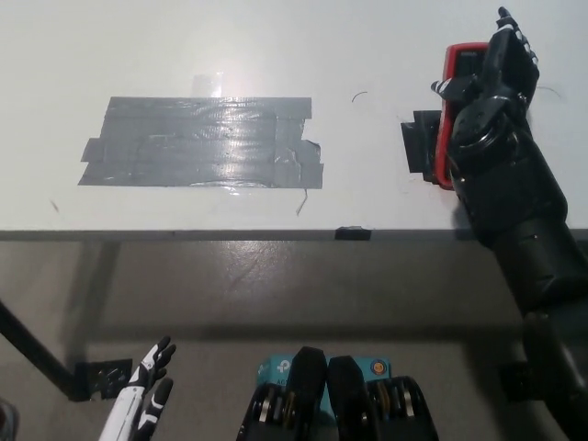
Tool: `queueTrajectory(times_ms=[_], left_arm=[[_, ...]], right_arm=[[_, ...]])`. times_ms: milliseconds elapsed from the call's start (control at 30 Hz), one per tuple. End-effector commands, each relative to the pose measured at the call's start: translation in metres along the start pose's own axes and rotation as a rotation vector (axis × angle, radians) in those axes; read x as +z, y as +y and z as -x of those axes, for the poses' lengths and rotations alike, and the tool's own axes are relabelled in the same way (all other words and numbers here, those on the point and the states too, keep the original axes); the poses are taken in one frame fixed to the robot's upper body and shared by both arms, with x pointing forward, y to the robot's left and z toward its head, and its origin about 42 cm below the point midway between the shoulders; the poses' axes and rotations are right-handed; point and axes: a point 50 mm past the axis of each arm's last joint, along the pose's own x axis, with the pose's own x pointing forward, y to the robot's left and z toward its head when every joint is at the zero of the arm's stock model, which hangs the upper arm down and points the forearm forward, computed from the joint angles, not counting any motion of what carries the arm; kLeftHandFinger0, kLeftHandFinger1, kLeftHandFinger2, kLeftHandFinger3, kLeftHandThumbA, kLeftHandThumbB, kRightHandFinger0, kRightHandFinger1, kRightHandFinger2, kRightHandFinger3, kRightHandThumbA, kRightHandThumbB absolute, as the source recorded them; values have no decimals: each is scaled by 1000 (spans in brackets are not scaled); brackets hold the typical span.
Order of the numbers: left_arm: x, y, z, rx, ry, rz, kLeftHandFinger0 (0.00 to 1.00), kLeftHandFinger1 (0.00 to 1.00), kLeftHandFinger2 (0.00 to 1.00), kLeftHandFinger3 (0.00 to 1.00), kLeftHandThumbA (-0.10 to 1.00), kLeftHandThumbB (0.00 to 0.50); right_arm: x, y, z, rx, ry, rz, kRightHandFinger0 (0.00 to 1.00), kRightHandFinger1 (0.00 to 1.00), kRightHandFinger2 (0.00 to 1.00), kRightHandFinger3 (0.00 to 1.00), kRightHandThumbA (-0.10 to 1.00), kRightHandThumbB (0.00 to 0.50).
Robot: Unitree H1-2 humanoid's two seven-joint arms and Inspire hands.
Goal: The robot first picks the multimeter with right hand and then unfolds the black stand on the back of it using left hand
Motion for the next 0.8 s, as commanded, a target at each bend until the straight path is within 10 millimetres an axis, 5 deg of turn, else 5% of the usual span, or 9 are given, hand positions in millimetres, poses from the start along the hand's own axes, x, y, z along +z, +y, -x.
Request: queueTrajectory(times_ms=[0, 767], left_arm=[[3, 5, -2, -4, -26, -28, 1000, 1000, 1000, 1000, 1000, 158], [8, 9, -12, 6, -51, -34, 1000, 1000, 1000, 1000, 1000, 186]], right_arm=[[40, -26, -8, -66, -58, -89, 1000, 1000, 1000, 1000, 959, 500], [31, 1, -5, 43, 42, -272, 1000, 1000, 1000, 1000, 860, 500]])
